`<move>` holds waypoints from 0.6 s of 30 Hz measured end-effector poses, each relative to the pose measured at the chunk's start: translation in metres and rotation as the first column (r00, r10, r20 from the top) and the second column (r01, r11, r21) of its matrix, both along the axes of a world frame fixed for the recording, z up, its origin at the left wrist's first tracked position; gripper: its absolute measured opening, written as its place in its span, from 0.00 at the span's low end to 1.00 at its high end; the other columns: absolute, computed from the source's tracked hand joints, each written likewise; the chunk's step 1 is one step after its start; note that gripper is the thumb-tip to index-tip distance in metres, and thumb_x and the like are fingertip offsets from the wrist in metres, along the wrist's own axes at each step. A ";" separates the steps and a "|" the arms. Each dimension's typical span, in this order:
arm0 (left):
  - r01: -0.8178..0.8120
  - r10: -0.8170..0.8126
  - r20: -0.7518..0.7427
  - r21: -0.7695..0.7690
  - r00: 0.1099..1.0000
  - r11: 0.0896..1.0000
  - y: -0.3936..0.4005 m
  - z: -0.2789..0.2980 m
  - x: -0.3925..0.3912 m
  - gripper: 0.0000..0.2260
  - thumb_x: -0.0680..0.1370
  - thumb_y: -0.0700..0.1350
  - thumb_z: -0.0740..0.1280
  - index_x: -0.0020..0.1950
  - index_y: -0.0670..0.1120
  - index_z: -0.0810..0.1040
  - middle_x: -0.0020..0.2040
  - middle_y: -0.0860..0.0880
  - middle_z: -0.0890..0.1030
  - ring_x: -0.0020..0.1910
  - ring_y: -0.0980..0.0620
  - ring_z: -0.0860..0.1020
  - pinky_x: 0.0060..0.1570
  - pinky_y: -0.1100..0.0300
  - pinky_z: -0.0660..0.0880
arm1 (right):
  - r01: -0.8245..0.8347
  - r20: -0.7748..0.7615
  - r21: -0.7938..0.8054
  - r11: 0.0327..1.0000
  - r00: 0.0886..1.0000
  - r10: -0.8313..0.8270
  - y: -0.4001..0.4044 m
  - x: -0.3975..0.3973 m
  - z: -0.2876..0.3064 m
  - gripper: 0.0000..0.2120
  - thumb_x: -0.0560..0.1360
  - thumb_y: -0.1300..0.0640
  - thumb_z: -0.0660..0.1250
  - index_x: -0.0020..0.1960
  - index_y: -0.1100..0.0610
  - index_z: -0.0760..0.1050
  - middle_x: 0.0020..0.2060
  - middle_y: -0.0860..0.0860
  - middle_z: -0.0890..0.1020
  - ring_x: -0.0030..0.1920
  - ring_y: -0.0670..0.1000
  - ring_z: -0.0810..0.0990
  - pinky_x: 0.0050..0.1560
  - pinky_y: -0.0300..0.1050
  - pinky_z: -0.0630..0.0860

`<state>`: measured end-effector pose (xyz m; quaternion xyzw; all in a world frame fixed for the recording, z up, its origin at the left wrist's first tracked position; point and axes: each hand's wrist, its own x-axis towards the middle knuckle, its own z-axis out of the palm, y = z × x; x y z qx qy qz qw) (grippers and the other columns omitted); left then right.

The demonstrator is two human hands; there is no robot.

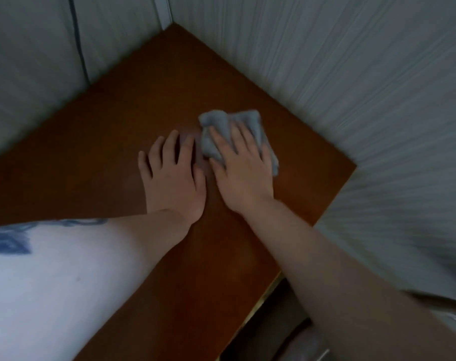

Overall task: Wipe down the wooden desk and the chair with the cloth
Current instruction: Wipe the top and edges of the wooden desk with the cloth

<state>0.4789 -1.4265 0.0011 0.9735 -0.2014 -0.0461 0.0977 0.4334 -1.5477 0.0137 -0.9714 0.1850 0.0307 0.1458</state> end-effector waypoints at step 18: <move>-0.006 0.006 -0.034 -0.015 0.999 1.000 0.000 0.001 -0.003 0.22 0.81 0.51 0.53 0.76 0.52 0.61 0.77 0.48 0.59 0.76 0.46 0.52 0.75 0.42 0.46 | -0.073 -0.031 0.069 0.995 0.997 0.075 -0.025 0.043 0.005 0.25 0.83 0.47 0.52 0.79 0.42 0.51 0.79 0.47 0.51 0.78 0.47 0.44 0.75 0.50 0.42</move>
